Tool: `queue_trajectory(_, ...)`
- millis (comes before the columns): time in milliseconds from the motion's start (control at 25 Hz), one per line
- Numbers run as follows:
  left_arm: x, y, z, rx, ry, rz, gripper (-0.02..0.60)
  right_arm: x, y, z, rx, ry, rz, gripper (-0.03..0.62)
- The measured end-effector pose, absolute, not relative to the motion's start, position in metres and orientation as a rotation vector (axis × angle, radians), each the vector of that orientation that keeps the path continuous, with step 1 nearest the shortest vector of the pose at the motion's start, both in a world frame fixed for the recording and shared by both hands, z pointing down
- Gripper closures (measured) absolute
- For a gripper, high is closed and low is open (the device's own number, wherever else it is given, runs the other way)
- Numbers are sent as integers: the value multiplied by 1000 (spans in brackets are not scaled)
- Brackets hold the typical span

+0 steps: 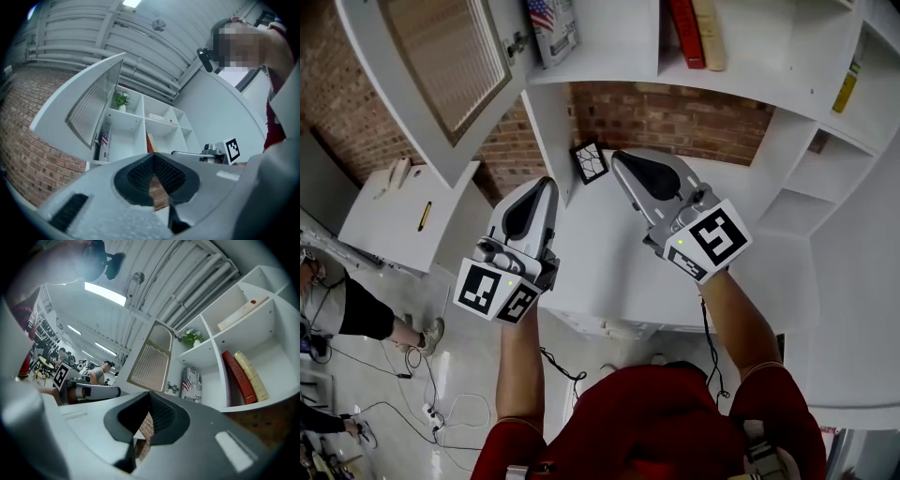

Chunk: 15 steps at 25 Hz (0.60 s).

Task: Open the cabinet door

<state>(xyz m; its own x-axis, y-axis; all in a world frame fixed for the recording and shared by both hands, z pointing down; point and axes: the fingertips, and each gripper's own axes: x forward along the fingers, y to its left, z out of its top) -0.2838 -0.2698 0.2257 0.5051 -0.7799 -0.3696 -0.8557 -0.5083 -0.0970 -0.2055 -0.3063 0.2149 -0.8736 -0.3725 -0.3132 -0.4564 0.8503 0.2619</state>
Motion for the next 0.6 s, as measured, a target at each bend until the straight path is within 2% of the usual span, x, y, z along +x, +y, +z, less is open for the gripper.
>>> queue_trajectory(360,-242,-283,235,-2439,1410,356,581,-165,-306,236,-680,2759,573,582)
queue_trajectory(600,-236,-289,239,-2430,1444,386,581,-151,-310,248,-690,2750,539,583)
